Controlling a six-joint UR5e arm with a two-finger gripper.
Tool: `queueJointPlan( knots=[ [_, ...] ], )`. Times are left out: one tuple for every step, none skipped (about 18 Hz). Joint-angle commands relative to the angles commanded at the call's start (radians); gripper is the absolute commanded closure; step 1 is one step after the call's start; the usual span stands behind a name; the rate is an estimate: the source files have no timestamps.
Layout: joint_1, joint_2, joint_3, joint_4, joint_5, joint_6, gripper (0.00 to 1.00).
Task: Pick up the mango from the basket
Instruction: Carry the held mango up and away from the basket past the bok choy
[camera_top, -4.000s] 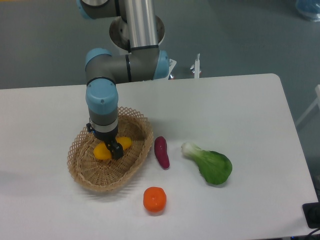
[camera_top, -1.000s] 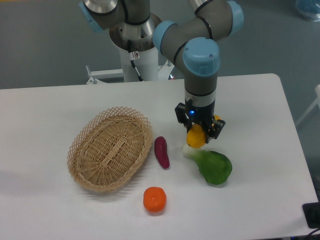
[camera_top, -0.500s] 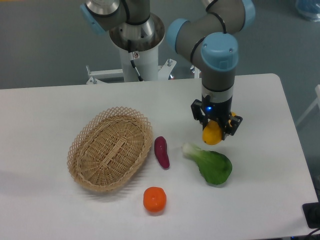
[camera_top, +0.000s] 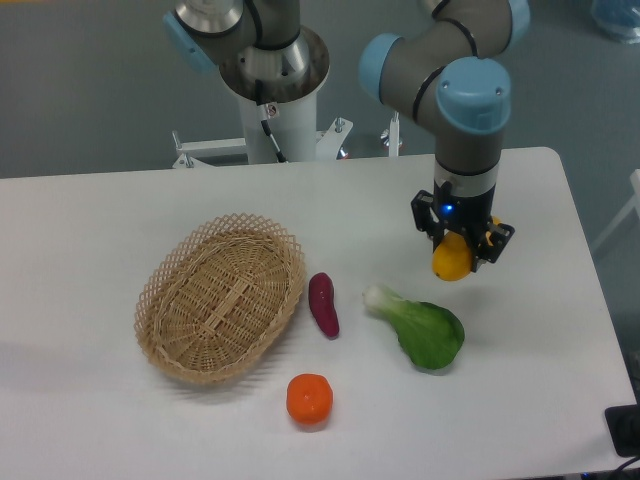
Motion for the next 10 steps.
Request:
queueJointPlan(
  knots=[
    [0.008, 0.0, 0.0, 0.0, 0.0, 0.003, 0.58],
    [0.008, -0.002, 0.0, 0.0, -0.002, 0.006, 0.58],
    [0.009, -0.002, 0.0, 0.0, -0.002, 0.008, 0.58],
    [0.009, -0.002, 0.0, -0.002, -0.002, 0.008, 0.58],
    [0.009, -0.002, -0.002, 0.0, -0.002, 0.008, 0.58],
    [0.009, -0.002, -0.002, -0.002, -0.002, 0.008, 0.58],
    [0.009, -0.002, -0.002, 0.0, -0.002, 0.008, 0.58],
    [0.009, -0.002, -0.002, 0.0, -0.002, 0.008, 0.58],
    [0.009, -0.002, -0.002, -0.002, -0.002, 0.008, 0.58],
    [0.009, -0.002, -0.002, -0.002, -0.002, 0.008, 0.58]
  ],
)
